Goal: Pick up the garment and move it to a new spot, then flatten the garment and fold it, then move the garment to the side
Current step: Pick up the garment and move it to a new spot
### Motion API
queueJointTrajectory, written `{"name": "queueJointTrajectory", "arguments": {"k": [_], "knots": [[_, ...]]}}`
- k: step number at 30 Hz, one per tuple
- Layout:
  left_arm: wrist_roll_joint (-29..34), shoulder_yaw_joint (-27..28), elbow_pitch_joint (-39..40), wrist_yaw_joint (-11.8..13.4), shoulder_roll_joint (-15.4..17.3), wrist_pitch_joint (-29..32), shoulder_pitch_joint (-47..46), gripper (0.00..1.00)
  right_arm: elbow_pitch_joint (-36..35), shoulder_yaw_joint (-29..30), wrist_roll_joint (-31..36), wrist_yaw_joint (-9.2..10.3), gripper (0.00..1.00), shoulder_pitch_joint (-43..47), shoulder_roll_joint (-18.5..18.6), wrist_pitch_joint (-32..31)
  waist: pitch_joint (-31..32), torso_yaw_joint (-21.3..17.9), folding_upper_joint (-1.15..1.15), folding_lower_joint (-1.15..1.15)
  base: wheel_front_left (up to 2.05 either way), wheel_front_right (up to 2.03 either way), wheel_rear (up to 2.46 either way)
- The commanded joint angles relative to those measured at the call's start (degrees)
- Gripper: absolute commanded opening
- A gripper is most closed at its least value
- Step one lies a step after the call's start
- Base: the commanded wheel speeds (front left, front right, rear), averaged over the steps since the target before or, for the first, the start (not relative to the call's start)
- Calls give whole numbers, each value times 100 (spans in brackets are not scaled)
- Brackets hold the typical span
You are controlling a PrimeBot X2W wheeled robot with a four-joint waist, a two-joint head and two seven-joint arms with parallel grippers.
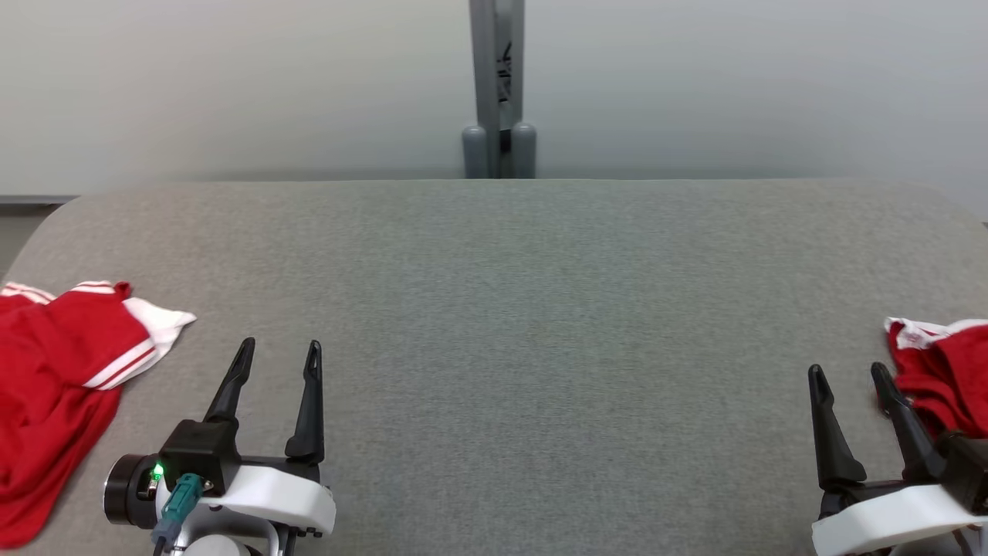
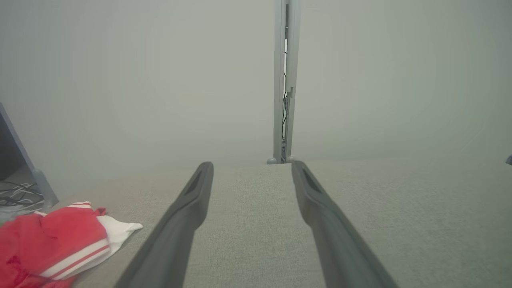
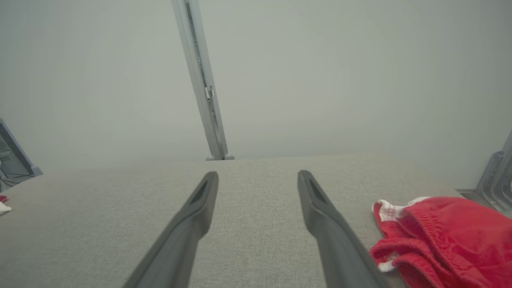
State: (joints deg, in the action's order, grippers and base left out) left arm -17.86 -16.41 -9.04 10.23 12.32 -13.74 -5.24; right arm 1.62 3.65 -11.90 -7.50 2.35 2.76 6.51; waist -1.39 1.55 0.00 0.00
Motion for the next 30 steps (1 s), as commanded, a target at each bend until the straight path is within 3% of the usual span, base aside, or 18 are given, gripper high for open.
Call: {"name": "queueJointTrajectory", "arguments": {"k": [1, 5, 13, 19, 24, 30], "knots": [[-58, 46, 28, 38, 12, -35, -76, 100, -83, 2, 67, 0, 100, 34, 26, -18, -10, 248, 0, 0, 0, 0, 0], [-89, 105, 70, 53, -15, -67, -97, 100, -197, -87, 103, 0, 100, 4, 26, -75, -26, 578, 0, 0, 0, 0, 0], [-152, 439, 181, 226, -68, -125, 75, 100, -404, -330, 175, -1, 100, -48, 26, -211, -42, 1748, 0, 0, 0, 0, 0], [-145, 607, 291, 274, -98, -134, 231, 100, -417, -455, 73, -1, 100, -25, 28, -268, -45, 2372, 0, 0, 0, 0, 0], [-71, 670, 393, 259, -102, -132, 284, 100, -394, -494, 22, 0, 100, -47, 29, -262, -53, 2688, 0, 0, 0, 0, 0], [-13, 698, 400, 188, -87, -133, 293, 100, -337, -545, -25, 0, 100, -94, 30, -231, -78, 2780, 0, 0, 0, 0, 0]]}}
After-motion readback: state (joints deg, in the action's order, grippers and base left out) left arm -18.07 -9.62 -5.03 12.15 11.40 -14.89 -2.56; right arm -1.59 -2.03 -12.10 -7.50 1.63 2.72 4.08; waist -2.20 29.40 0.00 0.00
